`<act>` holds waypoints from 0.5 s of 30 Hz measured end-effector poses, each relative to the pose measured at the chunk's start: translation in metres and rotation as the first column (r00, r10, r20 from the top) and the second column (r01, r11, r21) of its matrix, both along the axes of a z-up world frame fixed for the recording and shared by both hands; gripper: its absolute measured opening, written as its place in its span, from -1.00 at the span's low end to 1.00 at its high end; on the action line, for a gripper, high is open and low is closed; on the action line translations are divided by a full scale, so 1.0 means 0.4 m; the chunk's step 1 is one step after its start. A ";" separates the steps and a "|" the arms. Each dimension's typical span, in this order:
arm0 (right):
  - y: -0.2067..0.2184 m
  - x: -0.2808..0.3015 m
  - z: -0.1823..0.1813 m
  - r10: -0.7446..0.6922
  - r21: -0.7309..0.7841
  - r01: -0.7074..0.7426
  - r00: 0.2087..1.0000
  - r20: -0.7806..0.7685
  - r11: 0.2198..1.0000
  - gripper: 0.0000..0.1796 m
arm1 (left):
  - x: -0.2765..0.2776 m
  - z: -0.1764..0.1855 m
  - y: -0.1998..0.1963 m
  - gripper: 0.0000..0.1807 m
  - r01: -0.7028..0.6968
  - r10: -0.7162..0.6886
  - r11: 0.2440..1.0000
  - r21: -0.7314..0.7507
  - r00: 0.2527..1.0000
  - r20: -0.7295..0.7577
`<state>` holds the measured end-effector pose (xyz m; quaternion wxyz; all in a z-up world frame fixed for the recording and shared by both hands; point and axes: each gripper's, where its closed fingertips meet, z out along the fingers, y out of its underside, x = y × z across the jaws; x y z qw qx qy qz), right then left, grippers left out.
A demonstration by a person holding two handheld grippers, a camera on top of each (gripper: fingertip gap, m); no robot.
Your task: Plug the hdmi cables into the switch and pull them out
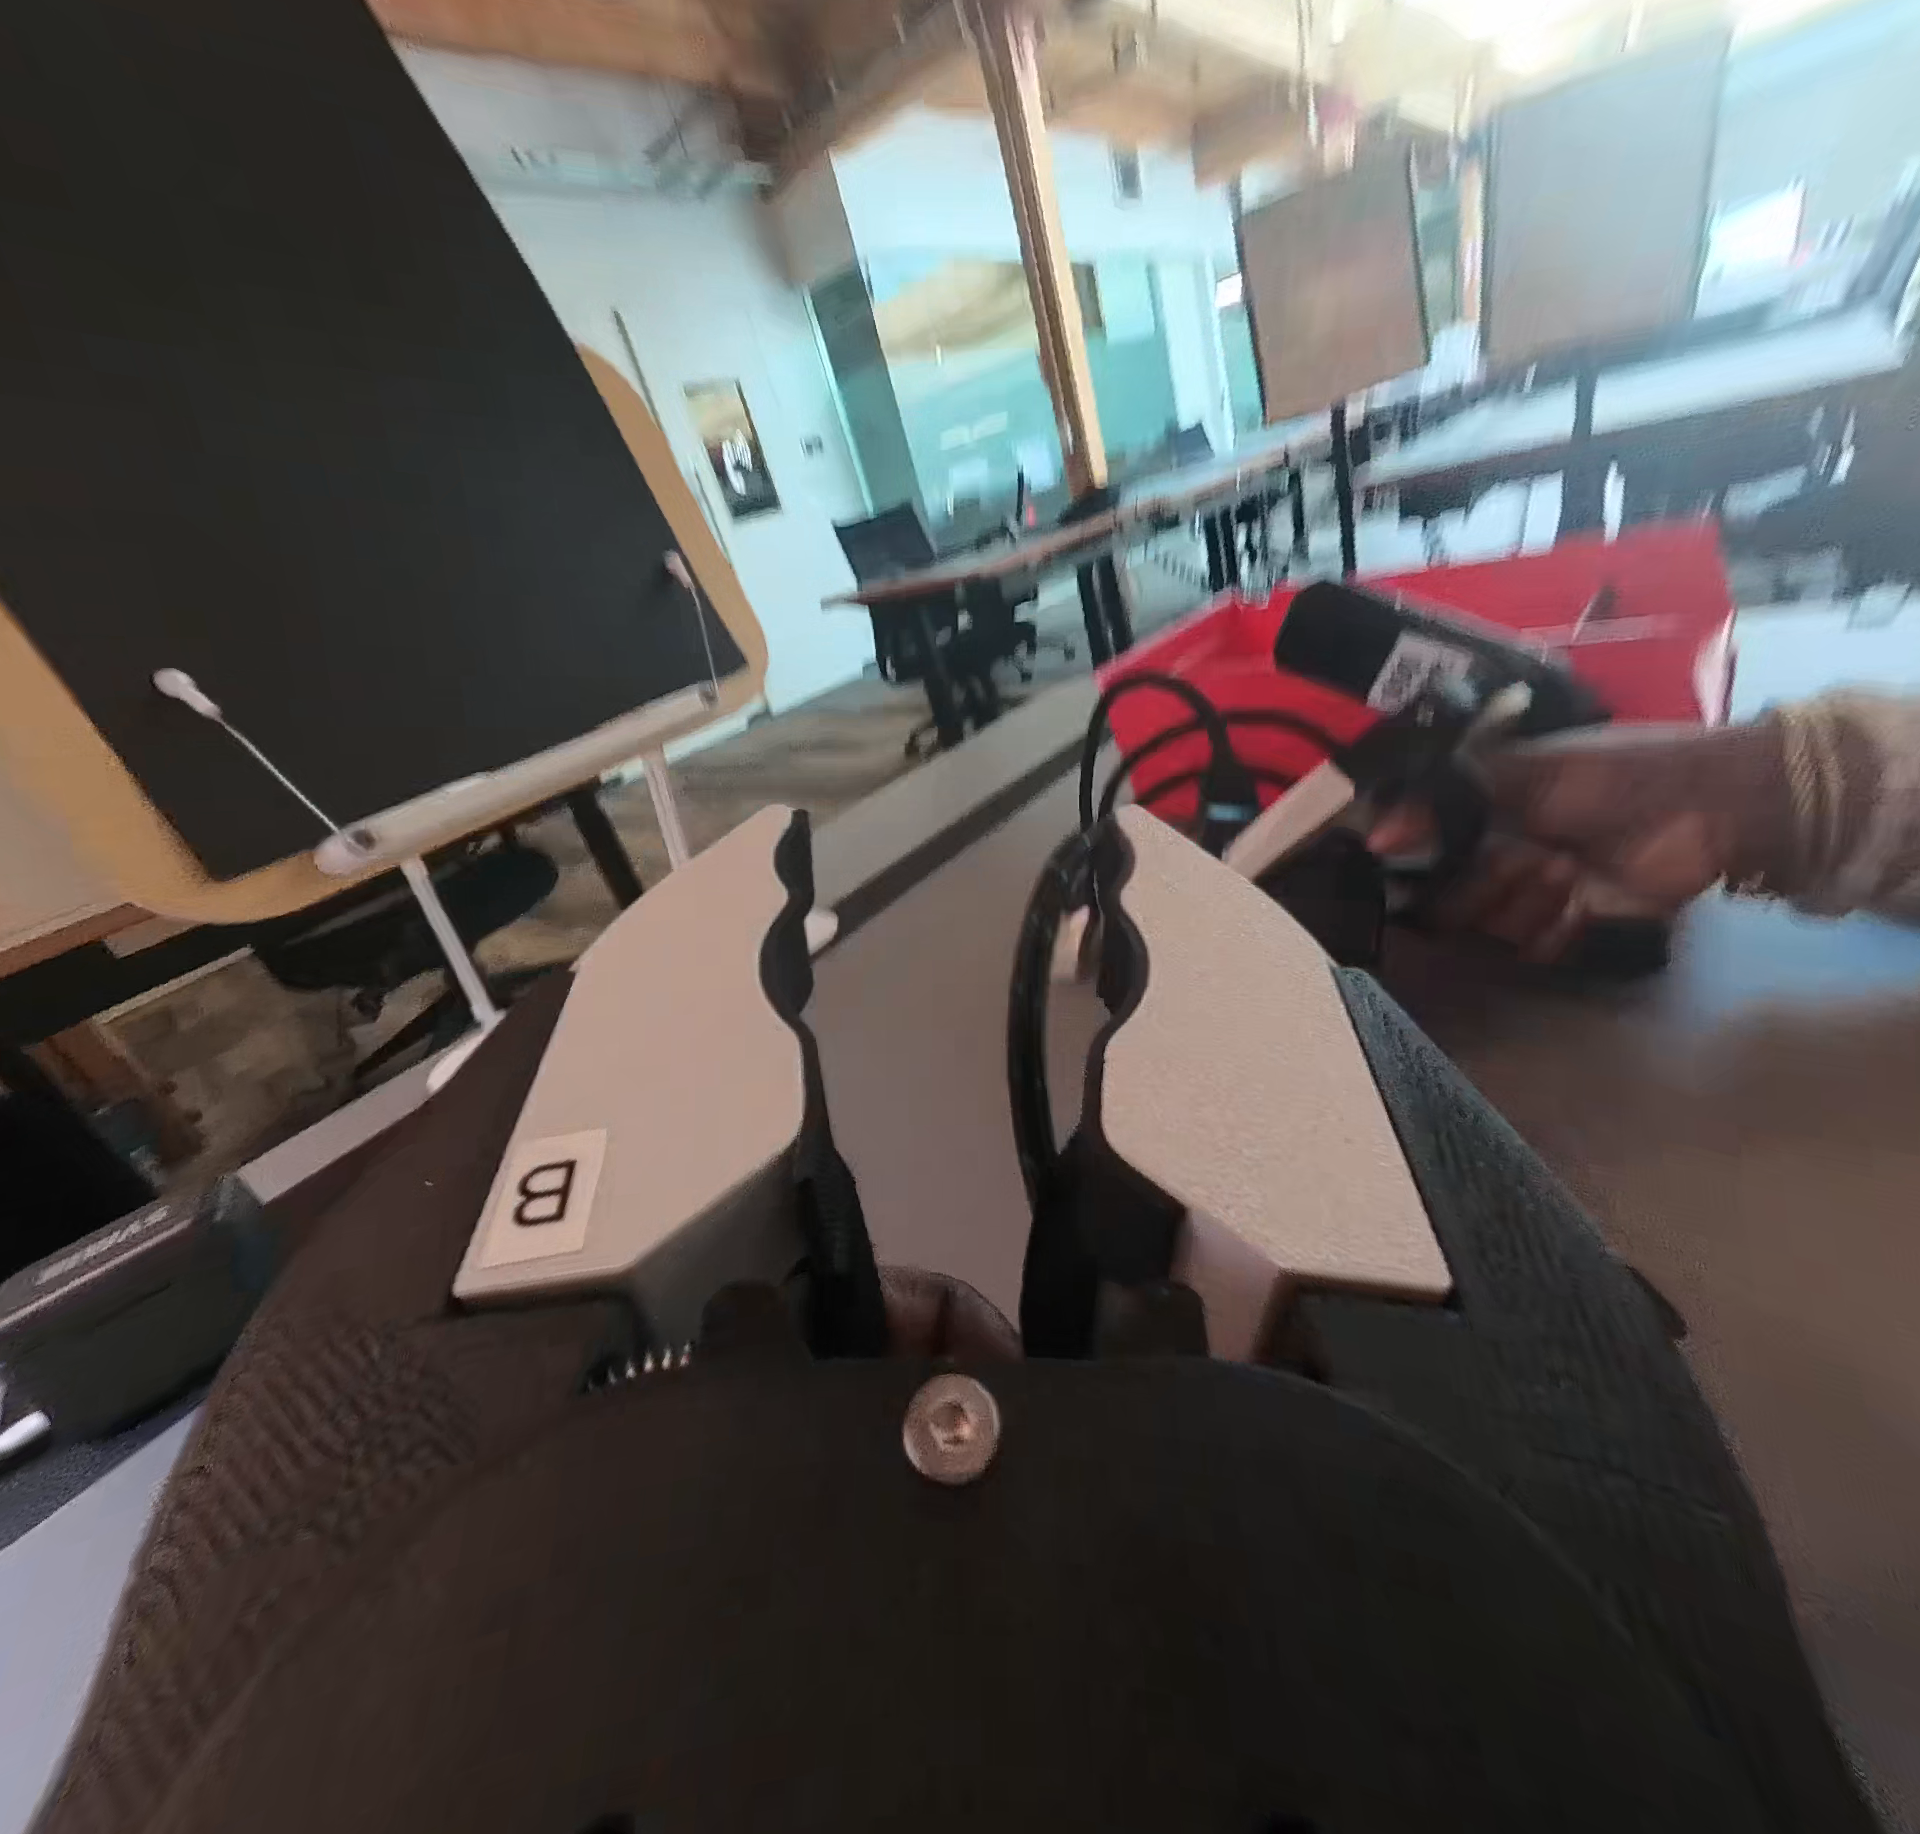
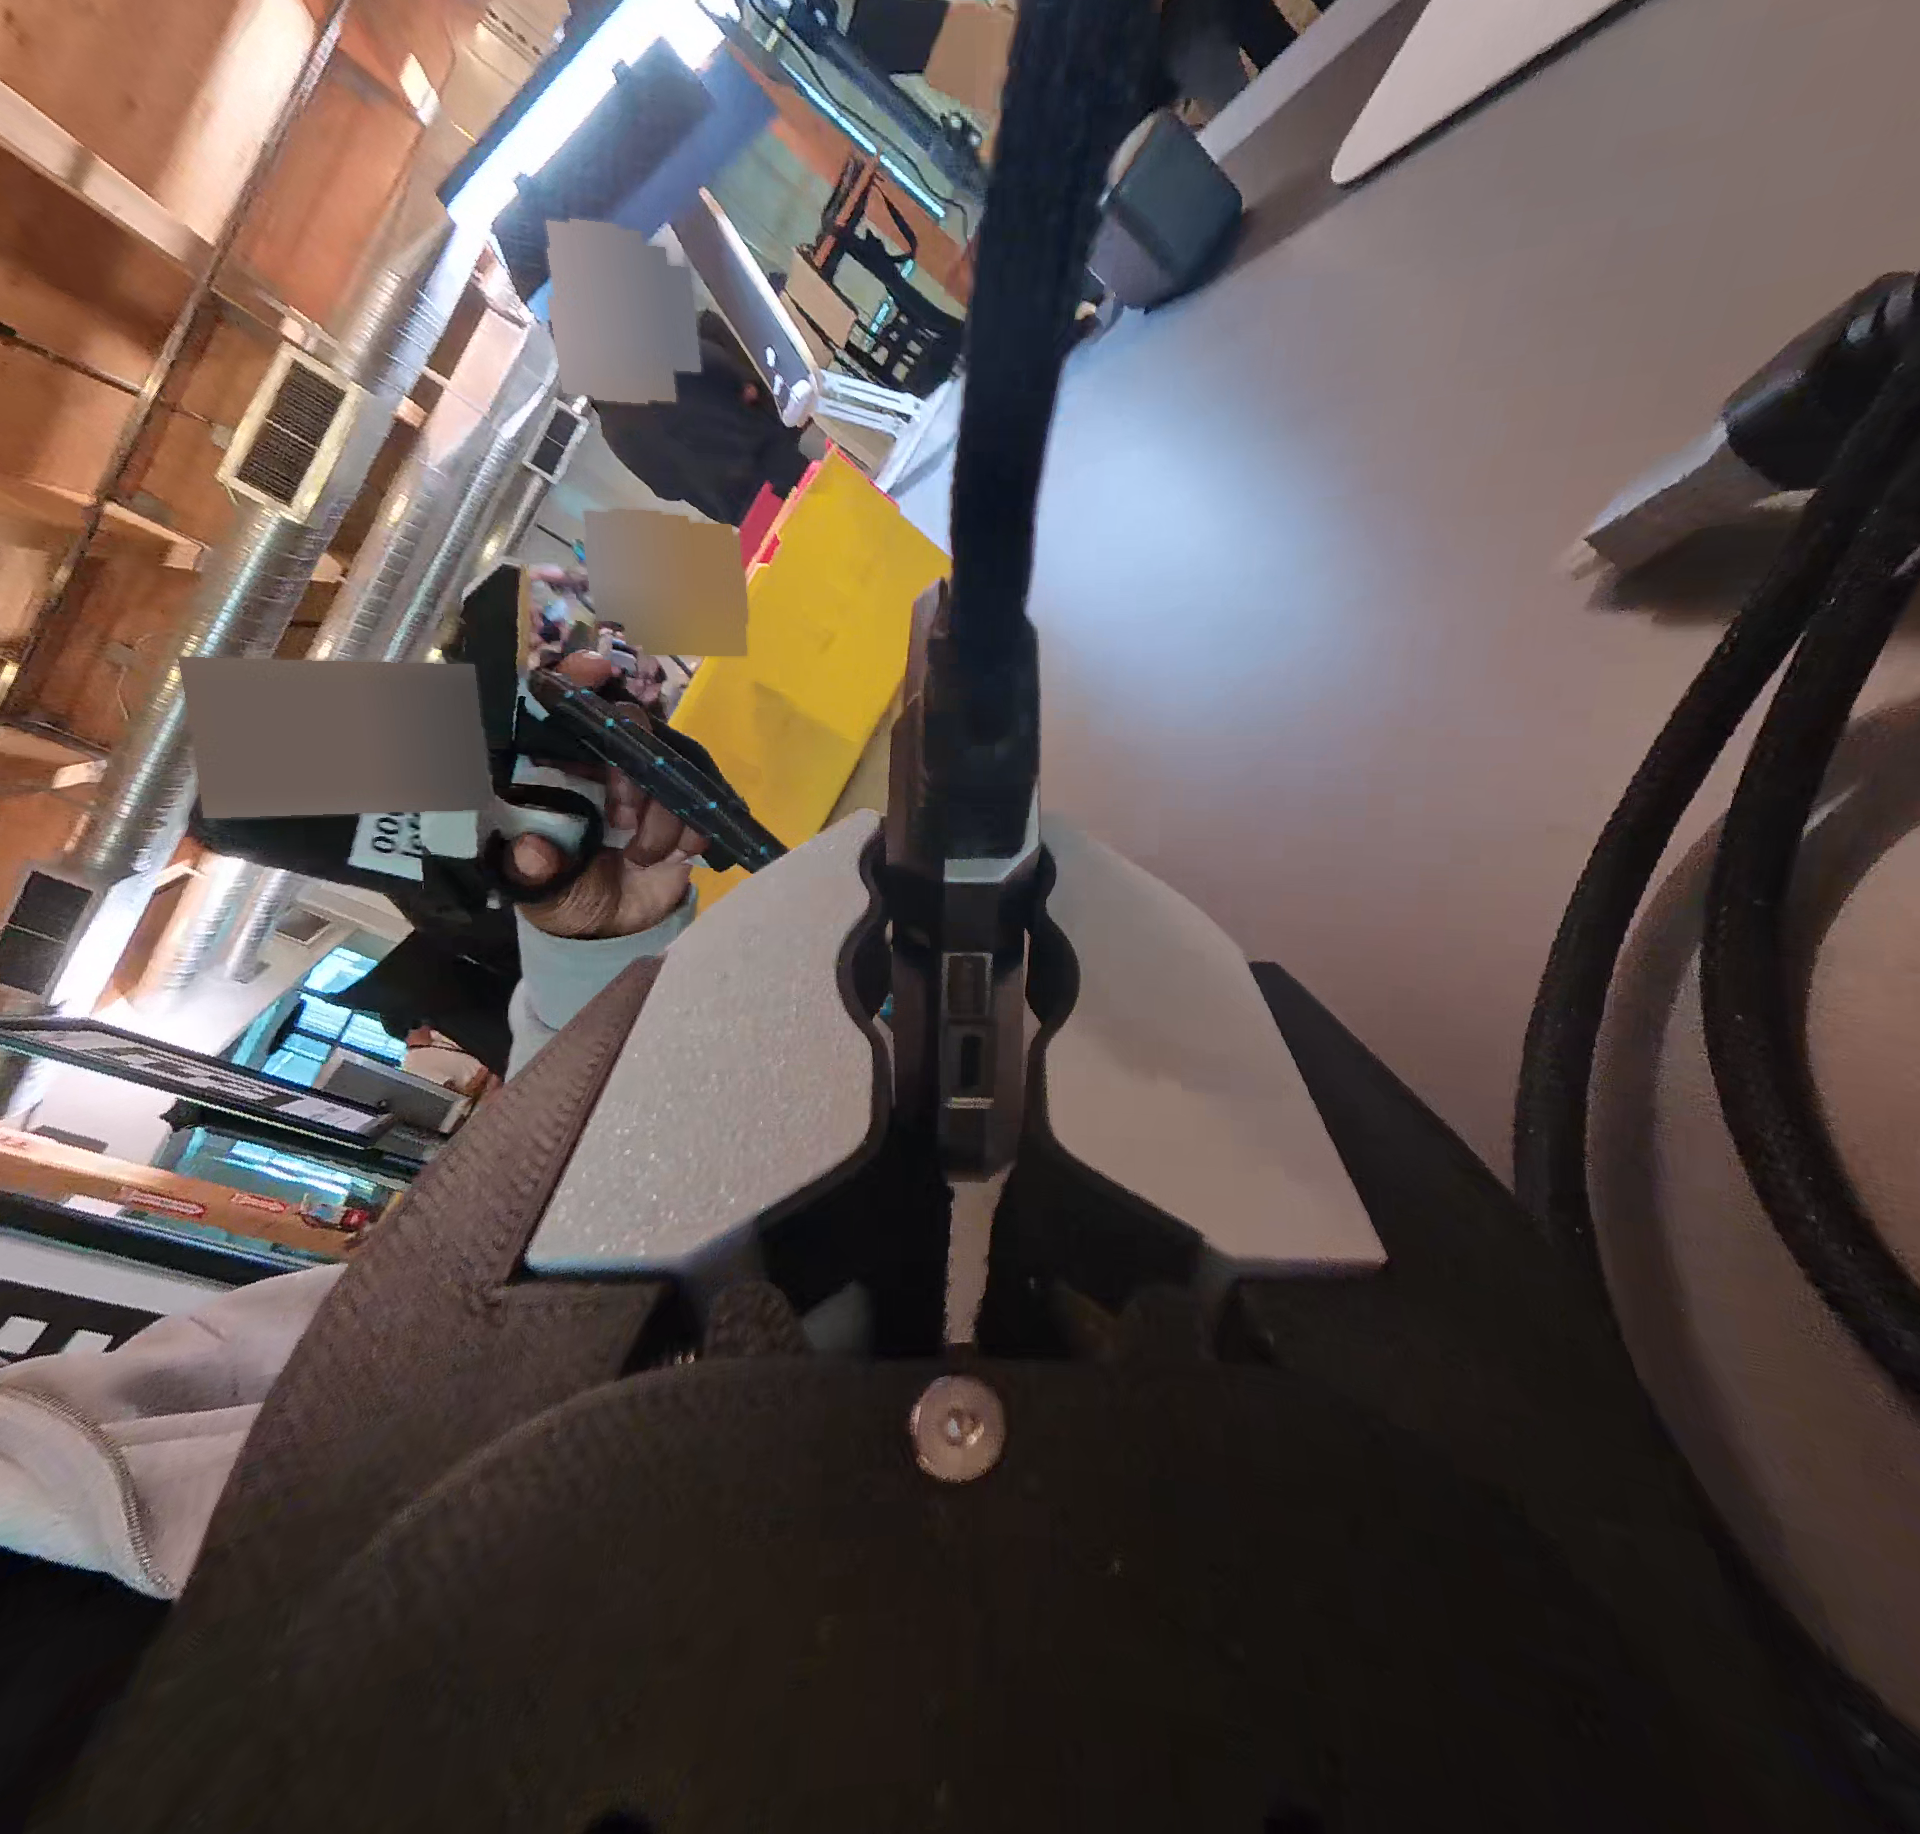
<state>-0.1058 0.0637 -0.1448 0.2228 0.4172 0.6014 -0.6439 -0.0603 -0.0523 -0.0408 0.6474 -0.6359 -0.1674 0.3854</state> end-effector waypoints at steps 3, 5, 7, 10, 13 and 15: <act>0.004 -0.007 -0.018 -0.009 0.070 0.010 1.000 -0.006 0.997 -0.73 | -0.024 -0.084 0.037 -0.44 -0.047 0.059 0.980 -0.195 0.997 0.058; 0.012 -0.016 -0.028 -0.025 0.129 0.028 0.999 -0.020 0.991 -0.67 | -0.034 -0.128 0.051 -0.48 -0.060 0.088 0.957 -0.283 0.992 0.086; 0.023 -0.027 -0.038 -0.047 0.197 0.053 0.998 -0.039 0.979 -0.52 | -0.038 -0.149 0.055 -0.50 -0.065 0.103 0.945 -0.321 0.990 0.101; 0.039 -0.039 -0.067 -0.056 0.337 0.074 0.997 -0.062 0.939 -0.24 | -0.043 -0.159 0.052 -0.52 -0.068 0.114 0.945 -0.320 0.985 0.128; 0.053 -0.030 -0.107 0.031 0.527 0.032 0.993 -0.111 0.849 -0.24 | -0.047 -0.161 0.047 -0.52 -0.067 0.117 0.952 -0.300 0.982 0.150; 0.070 -0.017 -0.139 0.124 0.682 0.010 0.981 -0.147 0.731 -0.22 | -0.049 -0.165 0.044 -0.52 -0.074 0.126 0.948 -0.310 0.980 0.151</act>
